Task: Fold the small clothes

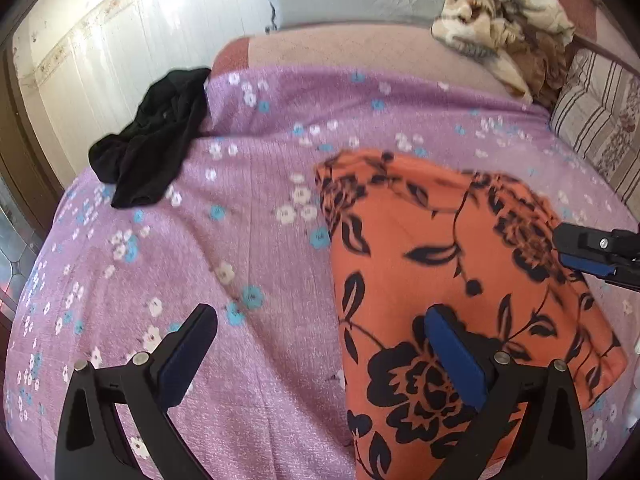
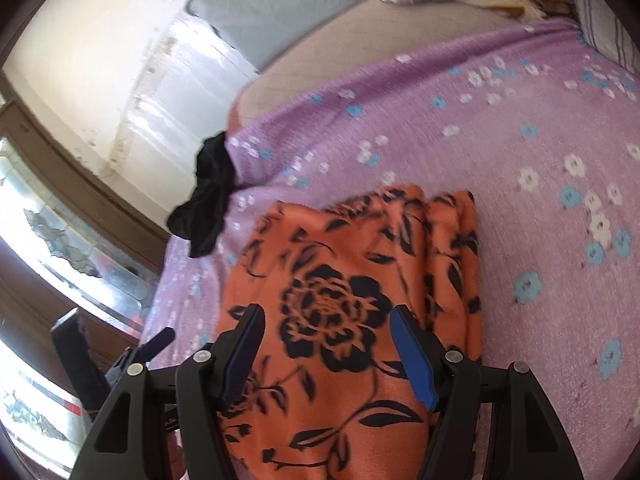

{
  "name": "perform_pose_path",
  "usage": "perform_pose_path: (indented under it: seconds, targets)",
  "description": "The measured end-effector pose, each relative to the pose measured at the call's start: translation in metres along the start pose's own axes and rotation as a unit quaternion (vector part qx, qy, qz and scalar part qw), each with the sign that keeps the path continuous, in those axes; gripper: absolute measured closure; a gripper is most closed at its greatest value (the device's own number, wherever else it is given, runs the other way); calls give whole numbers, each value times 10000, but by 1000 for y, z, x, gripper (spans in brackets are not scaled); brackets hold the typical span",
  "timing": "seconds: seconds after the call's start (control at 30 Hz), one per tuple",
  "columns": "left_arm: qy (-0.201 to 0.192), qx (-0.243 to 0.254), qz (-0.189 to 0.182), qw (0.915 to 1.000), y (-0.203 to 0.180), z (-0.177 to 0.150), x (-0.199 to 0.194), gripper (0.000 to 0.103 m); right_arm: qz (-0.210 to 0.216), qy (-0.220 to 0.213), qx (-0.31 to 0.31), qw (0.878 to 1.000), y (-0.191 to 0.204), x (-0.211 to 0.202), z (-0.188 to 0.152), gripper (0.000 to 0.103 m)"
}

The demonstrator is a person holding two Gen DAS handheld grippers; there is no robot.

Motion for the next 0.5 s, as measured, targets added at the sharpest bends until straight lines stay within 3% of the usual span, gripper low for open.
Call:
perform_pose_path:
  seconds: [0.07, 0.17, 0.33, 0.5]
  targets:
    - [358, -3, -192, 9992, -5, -8, 19, 0, 133, 3, 129, 9998, -4, 4, -1, 35]
    - [458, -305, -563, 9969, -2, -9, 21, 0, 223, -45, 125, 9997, -2, -3, 1, 35]
    - [93, -321, -365, 9988, 6, -1, 3, 0, 373, -490, 208, 9979, -5, -30, 12, 35]
    - [3, -385, -501, 9980, 7, 3, -5, 0, 338, -738, 349, 9961, -16, -46, 18, 35]
Point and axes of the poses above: each gripper's, at about its wrist camera, not at the fingertips, and x roughly the way its jaws point, y to its left, z to its top, the point moved 10 cm from there along x, roughly the way its jaws point, and after that the axes turned 14 degrees about y, right-handed, at the moved point
